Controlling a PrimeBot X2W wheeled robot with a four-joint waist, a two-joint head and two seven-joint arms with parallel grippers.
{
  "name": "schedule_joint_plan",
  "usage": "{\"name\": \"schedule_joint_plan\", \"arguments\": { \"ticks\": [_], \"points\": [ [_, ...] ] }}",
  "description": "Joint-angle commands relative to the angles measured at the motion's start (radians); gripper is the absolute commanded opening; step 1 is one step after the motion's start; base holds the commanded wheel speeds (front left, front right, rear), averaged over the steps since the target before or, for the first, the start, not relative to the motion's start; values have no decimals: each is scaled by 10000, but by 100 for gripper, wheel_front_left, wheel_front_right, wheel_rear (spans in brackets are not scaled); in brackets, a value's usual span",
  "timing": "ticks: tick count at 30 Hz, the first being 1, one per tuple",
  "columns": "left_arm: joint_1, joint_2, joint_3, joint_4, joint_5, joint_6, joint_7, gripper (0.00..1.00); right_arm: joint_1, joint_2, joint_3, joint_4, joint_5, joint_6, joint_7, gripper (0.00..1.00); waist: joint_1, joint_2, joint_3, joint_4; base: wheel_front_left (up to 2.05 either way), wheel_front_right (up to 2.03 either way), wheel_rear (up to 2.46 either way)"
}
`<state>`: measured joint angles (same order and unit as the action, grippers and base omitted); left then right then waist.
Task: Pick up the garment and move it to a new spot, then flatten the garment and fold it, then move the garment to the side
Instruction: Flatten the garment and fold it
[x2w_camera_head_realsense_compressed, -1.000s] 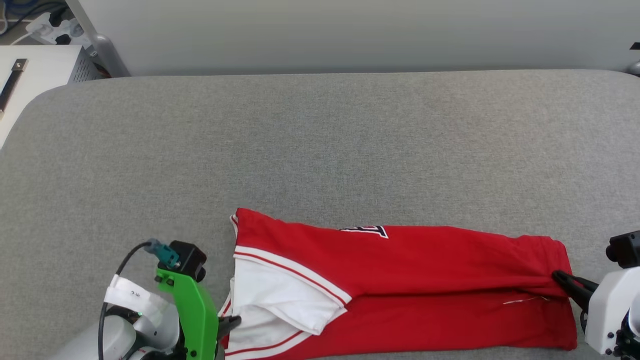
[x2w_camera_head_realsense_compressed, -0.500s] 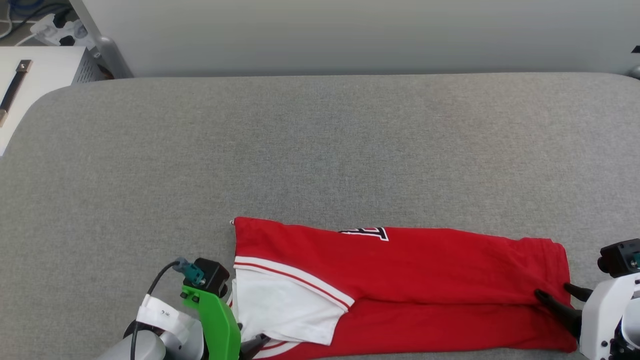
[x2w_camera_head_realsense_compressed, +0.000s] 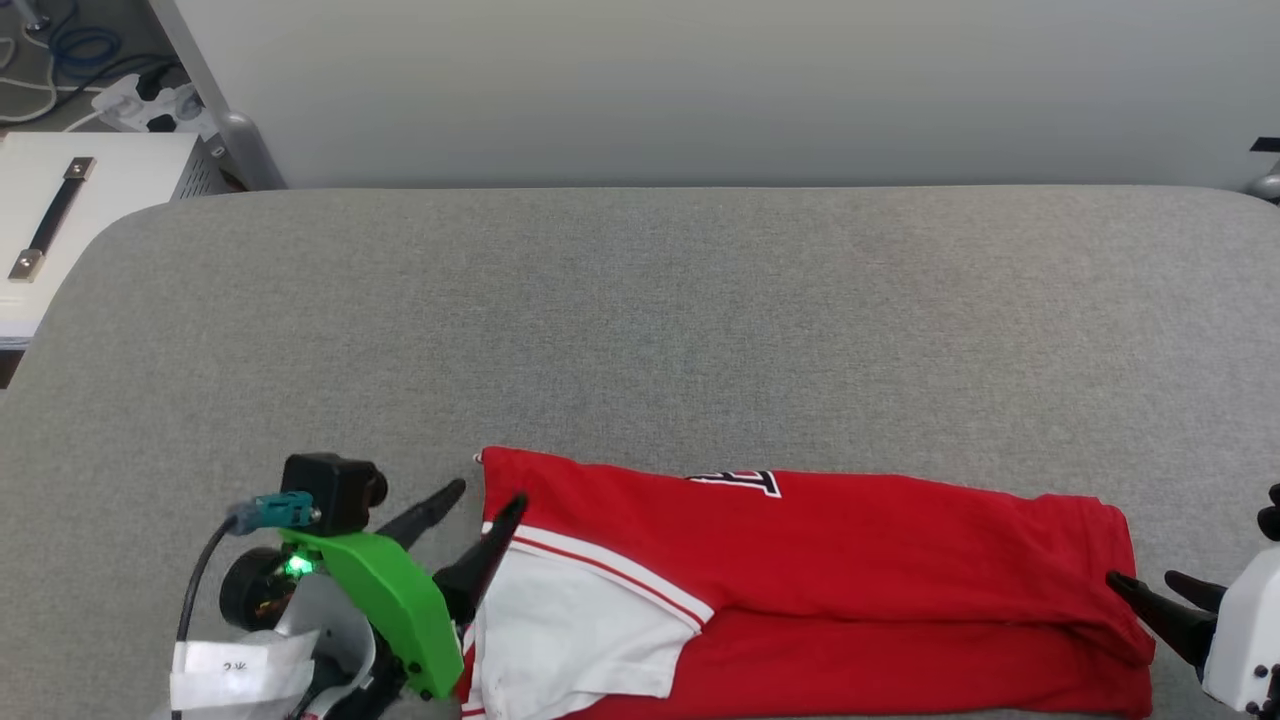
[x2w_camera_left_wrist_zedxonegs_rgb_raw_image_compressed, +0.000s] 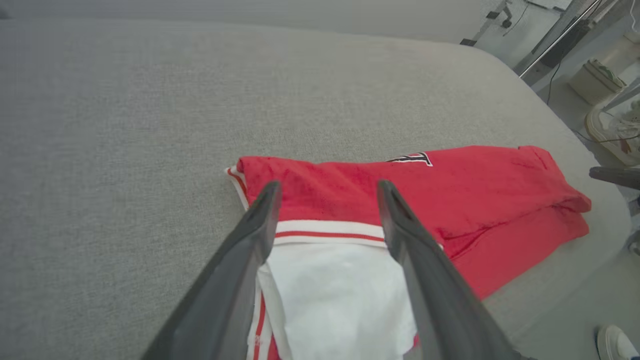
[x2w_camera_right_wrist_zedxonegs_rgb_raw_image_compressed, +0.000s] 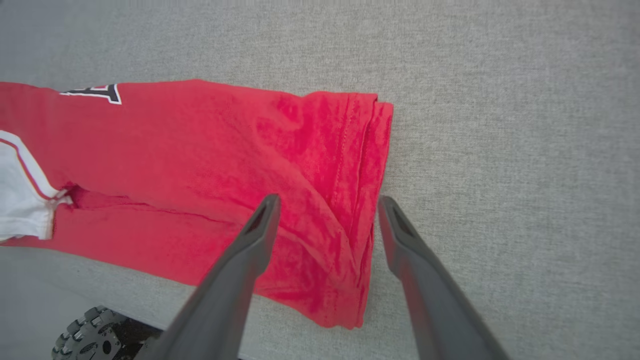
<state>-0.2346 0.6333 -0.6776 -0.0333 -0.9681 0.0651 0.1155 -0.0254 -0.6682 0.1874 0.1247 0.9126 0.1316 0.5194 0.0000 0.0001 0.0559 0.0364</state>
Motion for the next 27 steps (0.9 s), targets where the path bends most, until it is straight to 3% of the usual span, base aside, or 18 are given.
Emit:
{"name": "schedule_joint_plan", "arguments": {
  "ticks": [1,7,11,13,18,24,27],
  "points": [
    [160,-142,138,38,246,0,-521,100,113,176,-217,-35,-66,-9,197,100,0,-1,31,64,0,0,0],
    [-2,-414,418,753,2085,-23,-3358,100,197,977,-1267,89,-521,-9,849,100,0,-1,151,342,0,0,0],
    [24,-848,1106,833,3542,217,-3758,100,217,1303,-1790,310,-1124,-9,989,100,0,-1,266,527,0,0,0],
    [345,-1466,1923,411,4221,237,-3765,100,227,1464,-2059,492,-1395,-9,1007,100,0,-1,358,608,0,0,0],
    [1354,-2745,3503,-106,5854,-311,-3770,100,232,1995,-2758,1062,-1766,-9,1251,100,0,-1,560,776,0,0,0],
    [1905,-3687,4590,226,6942,-1351,-3771,100,102,2585,-3185,1469,-1695,-9,1577,100,0,-1,734,870,0,0,0],
    [1979,-3981,4968,356,7219,-1643,-3772,100,5,2777,-3245,1696,-1664,-9,1681,100,0,-1,799,894,0,0,0]
  ]
}}
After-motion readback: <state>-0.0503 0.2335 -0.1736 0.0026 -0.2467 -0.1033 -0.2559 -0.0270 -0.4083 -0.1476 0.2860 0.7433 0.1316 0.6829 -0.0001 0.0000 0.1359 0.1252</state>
